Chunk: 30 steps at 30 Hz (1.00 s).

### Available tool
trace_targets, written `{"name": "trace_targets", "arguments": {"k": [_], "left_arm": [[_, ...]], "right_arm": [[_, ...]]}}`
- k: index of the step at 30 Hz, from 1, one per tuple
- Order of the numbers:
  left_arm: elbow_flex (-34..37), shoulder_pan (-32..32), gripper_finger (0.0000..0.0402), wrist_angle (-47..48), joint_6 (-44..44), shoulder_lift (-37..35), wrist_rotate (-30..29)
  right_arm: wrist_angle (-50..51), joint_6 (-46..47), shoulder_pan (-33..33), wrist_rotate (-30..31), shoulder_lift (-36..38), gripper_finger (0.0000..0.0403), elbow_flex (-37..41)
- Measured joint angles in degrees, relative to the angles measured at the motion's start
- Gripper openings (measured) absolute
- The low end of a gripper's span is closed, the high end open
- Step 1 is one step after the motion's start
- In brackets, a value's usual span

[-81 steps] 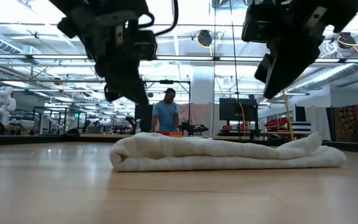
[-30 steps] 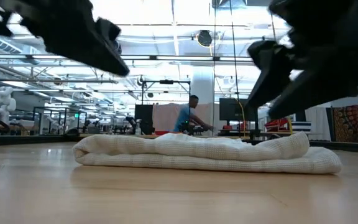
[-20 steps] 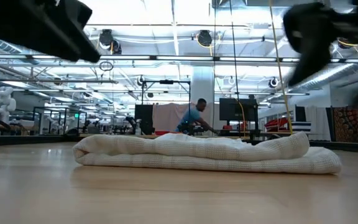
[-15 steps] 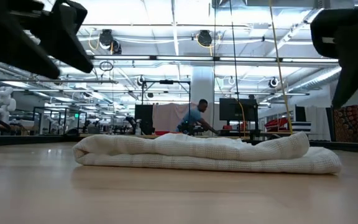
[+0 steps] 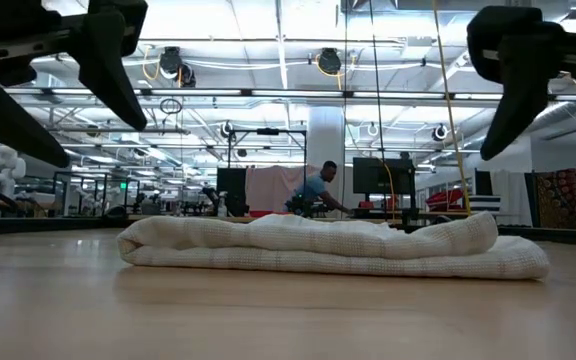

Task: Roll towel
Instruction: Roll the white towel

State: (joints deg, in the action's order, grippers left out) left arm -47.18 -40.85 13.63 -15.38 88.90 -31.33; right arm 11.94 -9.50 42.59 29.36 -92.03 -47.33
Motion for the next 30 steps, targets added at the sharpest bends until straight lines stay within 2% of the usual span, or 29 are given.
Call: {"name": "trace_targets", "arguments": {"k": [7, 10, 14, 19, 24, 30], "left_arm": [[1.9, 2.1, 0.0267, -2.9, -6.2, 0.0, 0.5], [2.7, 2.4, 0.0267, -4.4, -6.2, 0.0, 2.9], [2.7, 1.5, 0.0267, -4.7, -6.0, 0.8, 3.1], [2.8, 1.3, 0.0267, -6.0, -6.0, 5.6, 3.3], [2.7, 0.8, 0.0267, -12.8, -6.2, 7.8, 3.3], [2.7, 0.8, 0.0267, -12.2, -6.5, 7.9, 4.4]], "right_arm": [[-5.4, 0.0, -0.7, -1.3, -3.2, 0.0256, 0.0], [-7.7, 2.6, -0.5, -1.2, -4.6, 0.0256, 0.0], [-8.5, 7.5, -0.5, -1.2, -4.9, 0.0256, 0.0], [-9.2, 9.9, -0.5, -0.9, -5.2, 0.0256, 0.0], [-9.8, 10.3, -0.5, -0.8, -5.4, 0.0256, 0.0], [-9.6, 7.2, -0.8, -0.9, -7.6, 0.0256, 0.0]]}}
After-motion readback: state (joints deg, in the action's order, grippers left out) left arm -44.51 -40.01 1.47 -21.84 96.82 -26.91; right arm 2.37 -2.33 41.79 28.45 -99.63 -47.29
